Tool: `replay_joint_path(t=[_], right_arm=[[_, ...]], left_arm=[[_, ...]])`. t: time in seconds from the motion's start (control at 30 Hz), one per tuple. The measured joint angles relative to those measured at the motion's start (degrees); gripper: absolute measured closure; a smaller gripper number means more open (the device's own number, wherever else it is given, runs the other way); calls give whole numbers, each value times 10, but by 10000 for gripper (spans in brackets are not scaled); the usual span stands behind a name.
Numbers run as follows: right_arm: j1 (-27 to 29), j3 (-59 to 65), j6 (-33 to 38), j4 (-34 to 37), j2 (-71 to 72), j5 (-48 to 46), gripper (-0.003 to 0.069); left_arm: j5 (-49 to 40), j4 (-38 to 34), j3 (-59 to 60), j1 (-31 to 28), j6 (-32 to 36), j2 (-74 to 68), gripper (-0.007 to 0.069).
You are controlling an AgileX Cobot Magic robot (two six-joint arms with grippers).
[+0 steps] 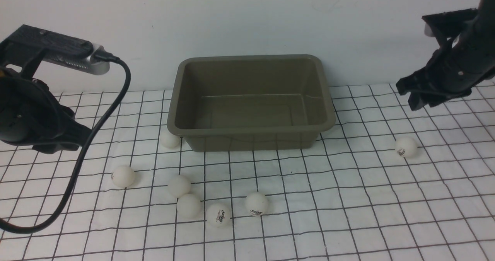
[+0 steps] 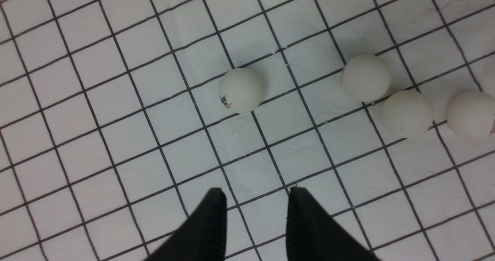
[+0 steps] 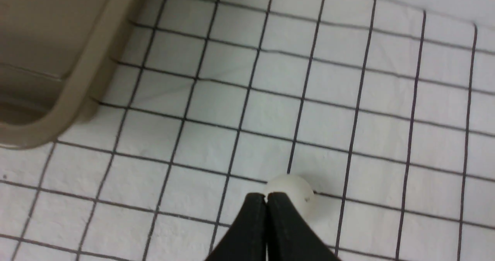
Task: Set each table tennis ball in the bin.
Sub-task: Use the right arm to clamp the table tennis ball closest to it
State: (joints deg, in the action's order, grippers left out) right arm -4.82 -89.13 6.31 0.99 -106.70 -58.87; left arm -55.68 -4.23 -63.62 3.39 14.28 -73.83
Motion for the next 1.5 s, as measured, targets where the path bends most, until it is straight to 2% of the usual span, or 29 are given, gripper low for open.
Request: replay_joint_path(t=[0.23, 0.4, 0.87, 0.97, 1.13, 1.3, 1.5], right_arm=[[0, -50, -8, -4, -56, -28, 224], [0, -53, -13, -10, -108, -29, 197], [0, -53, -20, -21, -178, -25, 200], [0, -53, -21, -21, -178, -25, 214], [0, -54, -22, -21, -178, -25, 293], [0, -54, -22, -21, -178, -28, 295], [0, -136, -22, -15, -179, -91, 295]], left_arm=[[0, 15, 0, 0, -9, 0, 394], [0, 26, 0, 0, -15, 0, 394], [0, 28, 0, 0, -20, 0, 394], [0, 29, 0, 0, -20, 0, 394], [0, 29, 0, 0, -20, 0, 394], [0, 29, 0, 0, -20, 0, 394], [0, 29, 0, 0, -20, 0, 394]])
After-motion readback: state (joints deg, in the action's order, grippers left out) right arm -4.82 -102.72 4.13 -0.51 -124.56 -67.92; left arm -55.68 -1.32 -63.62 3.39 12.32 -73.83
